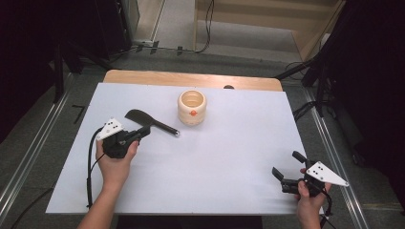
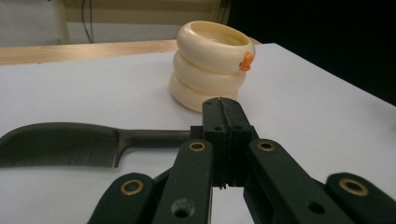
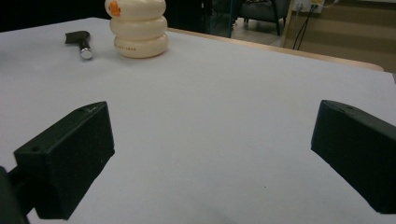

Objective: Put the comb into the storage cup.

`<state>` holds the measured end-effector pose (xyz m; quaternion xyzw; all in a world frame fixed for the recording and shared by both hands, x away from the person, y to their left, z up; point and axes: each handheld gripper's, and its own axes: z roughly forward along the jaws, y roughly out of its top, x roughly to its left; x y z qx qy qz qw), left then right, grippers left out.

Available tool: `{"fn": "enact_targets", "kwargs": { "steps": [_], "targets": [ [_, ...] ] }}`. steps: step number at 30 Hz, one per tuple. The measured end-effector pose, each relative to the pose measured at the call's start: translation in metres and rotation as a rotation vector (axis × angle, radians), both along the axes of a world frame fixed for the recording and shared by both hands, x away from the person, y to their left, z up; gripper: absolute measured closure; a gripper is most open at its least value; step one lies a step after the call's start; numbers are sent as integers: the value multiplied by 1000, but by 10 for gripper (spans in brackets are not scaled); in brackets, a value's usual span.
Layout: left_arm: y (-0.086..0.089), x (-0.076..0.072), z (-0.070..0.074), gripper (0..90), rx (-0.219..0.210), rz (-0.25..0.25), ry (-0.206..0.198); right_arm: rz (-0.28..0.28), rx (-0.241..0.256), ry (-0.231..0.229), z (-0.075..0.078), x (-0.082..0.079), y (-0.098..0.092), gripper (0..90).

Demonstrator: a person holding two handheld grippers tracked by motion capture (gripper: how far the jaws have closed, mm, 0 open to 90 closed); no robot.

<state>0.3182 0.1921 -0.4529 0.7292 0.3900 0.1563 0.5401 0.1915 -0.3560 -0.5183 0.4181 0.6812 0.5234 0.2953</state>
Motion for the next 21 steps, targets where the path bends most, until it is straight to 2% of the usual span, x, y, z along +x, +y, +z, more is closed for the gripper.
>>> {"fn": "enact_targets", "kwargs": {
  "steps": [5,10,15,21],
  "targets": [
    [-16,16,-1,900,23,-15,8,2,3,3,0,0,0,0],
    [-24,28,-2,900,32,-23,16,6,-1,4,0,0,1,0],
    [-36,46,-7,900,54,-18,51,3,-3,6,0,1,1,0],
    [-49,58,-15,900,79,-18,94,6,-8,7,0,1,2,0]
  ]
}}
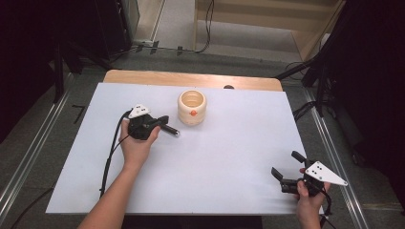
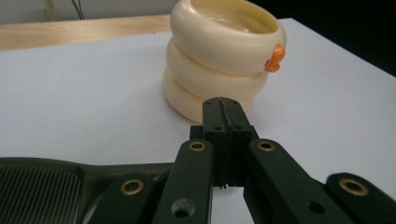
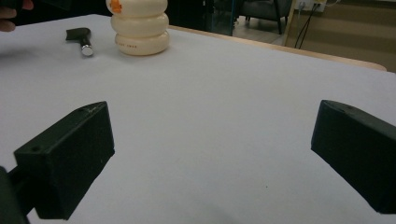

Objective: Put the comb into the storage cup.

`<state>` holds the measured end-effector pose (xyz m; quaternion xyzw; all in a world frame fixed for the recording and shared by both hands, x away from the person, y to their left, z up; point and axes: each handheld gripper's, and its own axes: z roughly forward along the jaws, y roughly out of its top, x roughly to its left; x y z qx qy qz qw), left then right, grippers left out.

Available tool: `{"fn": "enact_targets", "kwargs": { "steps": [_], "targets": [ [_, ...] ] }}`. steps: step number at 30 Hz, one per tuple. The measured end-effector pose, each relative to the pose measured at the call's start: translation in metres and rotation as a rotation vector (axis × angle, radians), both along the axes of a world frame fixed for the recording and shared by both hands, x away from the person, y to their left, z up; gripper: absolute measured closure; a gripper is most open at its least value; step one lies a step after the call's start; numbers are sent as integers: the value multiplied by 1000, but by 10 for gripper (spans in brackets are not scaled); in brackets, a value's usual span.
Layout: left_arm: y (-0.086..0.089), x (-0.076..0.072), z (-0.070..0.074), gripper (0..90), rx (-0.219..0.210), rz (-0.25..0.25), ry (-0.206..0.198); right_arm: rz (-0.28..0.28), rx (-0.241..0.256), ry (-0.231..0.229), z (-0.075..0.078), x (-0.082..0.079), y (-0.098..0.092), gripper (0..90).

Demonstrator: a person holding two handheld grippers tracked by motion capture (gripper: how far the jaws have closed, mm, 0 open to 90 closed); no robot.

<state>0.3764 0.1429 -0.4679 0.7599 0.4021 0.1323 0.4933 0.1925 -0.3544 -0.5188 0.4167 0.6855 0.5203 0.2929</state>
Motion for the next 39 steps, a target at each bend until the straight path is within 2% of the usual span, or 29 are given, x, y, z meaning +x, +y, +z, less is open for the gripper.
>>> {"fn": "enact_targets", "kwargs": {
  "steps": [6,7,9,12,14,20,24,35,39],
  "targets": [
    [-16,13,-13,900,45,5,56,0,-4,-3,0,0,0,0],
    [-16,13,-13,900,45,5,56,-4,-3,-1,0,0,0,0],
    [-22,16,-17,900,54,8,89,-4,-3,-1,0,0,0,0],
    [-26,18,-19,900,61,10,103,-2,-7,-4,0,0,0,0],
    [-30,20,-22,900,74,9,130,-1,-9,-5,0,0,0,0],
    [-35,24,-28,900,104,14,172,-9,-15,-7,0,0,0,0],
    [-33,26,-32,900,132,-13,216,-11,-17,-7,0,0,1,0],
    [-27,22,-28,900,161,-27,228,-14,-18,-6,0,0,1,0],
    [-25,20,-25,900,191,-42,234,-14,-18,-5,0,0,1,0]
  ]
}}
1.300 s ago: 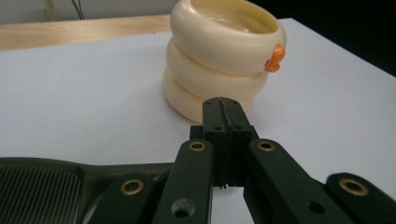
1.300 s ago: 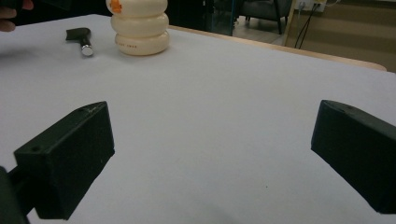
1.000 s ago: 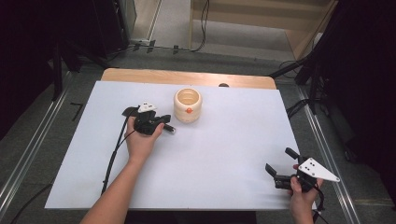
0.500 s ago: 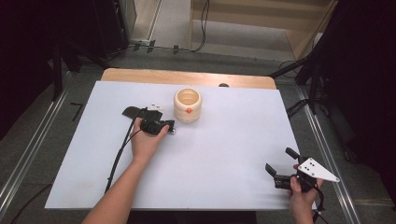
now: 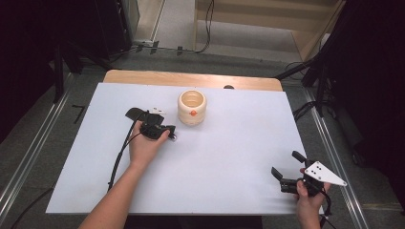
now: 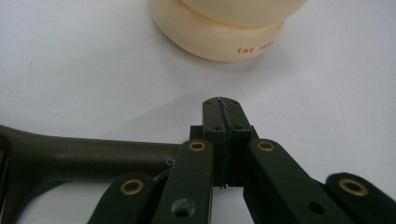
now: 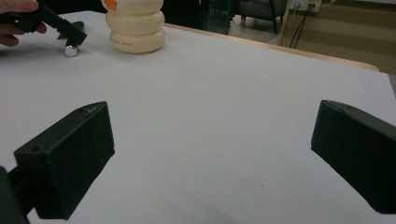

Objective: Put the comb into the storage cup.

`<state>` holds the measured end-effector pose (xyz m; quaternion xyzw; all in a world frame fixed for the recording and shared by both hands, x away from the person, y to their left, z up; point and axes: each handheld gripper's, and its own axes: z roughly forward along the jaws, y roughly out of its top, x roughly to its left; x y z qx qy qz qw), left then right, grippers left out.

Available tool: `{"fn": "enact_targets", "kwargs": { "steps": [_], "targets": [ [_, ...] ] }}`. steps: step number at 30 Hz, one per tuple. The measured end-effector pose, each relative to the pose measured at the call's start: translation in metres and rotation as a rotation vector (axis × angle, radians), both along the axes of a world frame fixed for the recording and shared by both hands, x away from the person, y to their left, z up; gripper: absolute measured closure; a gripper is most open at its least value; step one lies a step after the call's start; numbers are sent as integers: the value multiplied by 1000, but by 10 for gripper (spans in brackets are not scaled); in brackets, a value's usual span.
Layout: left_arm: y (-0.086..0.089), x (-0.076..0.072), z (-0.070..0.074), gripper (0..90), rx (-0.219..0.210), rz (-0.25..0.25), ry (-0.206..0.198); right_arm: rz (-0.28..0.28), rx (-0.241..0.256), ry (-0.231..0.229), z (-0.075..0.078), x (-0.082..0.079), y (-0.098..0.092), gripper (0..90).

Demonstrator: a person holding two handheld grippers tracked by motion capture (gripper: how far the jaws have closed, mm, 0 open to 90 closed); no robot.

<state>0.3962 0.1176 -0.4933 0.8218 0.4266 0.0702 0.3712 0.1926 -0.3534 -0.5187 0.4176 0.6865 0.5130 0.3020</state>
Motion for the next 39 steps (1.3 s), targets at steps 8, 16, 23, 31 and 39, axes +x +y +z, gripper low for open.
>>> {"fn": "enact_targets", "kwargs": {
  "steps": [8,16,23,31,39],
  "targets": [
    [2,-5,2,900,21,-4,12,-4,3,3,0,0,0,0],
    [13,-15,6,900,77,-14,28,-5,0,1,0,0,0,0],
    [25,-25,9,900,112,-24,35,-6,-1,2,0,0,0,0],
    [48,-40,8,900,114,-29,56,-7,-2,2,0,0,0,0],
    [77,-53,8,900,137,2,70,-11,-5,3,0,0,0,0]
  ]
}}
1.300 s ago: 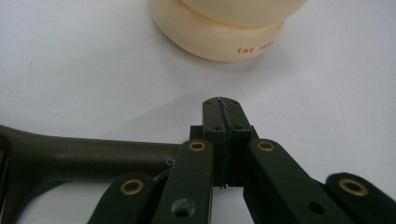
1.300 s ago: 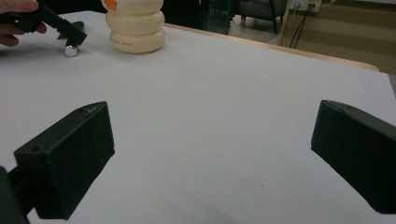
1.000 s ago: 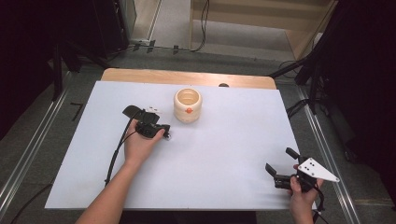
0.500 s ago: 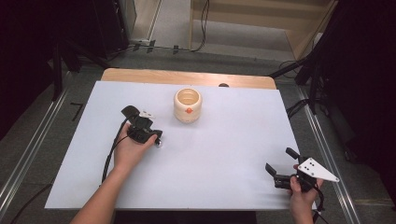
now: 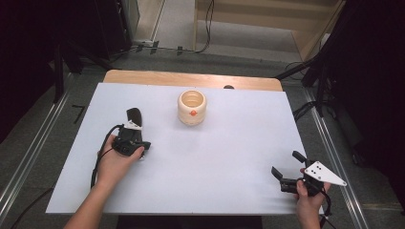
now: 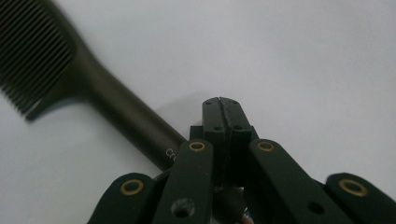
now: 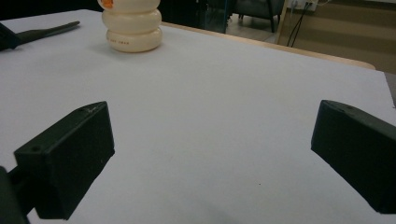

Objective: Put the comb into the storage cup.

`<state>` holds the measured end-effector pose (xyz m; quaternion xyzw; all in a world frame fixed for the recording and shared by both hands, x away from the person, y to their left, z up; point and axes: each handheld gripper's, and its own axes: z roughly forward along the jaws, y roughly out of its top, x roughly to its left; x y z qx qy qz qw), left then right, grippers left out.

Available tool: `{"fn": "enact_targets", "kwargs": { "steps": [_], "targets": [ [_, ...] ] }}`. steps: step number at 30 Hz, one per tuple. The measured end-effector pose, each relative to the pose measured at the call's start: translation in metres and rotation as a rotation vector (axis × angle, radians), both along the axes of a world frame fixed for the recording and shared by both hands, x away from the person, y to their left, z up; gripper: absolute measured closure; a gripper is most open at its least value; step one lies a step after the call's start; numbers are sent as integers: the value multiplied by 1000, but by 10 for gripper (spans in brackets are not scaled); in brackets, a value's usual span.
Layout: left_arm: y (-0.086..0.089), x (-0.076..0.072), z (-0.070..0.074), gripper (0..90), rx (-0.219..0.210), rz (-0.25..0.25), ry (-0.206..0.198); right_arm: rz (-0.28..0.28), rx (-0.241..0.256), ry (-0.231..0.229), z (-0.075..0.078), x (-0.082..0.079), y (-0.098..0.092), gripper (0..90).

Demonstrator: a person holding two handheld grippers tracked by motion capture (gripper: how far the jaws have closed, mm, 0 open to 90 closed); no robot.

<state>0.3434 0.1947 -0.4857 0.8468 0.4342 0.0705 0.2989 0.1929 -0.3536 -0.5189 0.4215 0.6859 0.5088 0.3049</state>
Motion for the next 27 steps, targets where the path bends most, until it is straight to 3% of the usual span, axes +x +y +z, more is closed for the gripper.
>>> {"fn": "enact_targets", "kwargs": {
  "steps": [2,10,13,15,16,21,27],
  "targets": [
    [8,-4,-1,900,8,9,5,-2,0,0,0,0,0,0],
    [26,-10,2,890,-38,28,6,-4,-4,5,0,0,1,0],
    [27,-11,12,774,-68,38,-31,-6,-2,5,0,0,1,0],
    [28,-10,19,663,-79,57,-48,-2,-2,0,0,0,1,0],
    [28,-7,24,559,-83,73,-58,-2,-2,3,0,0,1,0],
    [26,5,28,449,-32,99,-44,-2,-1,3,0,0,1,0],
    [23,15,20,494,38,143,-27,1,-1,-1,0,0,0,0]
  ]
}}
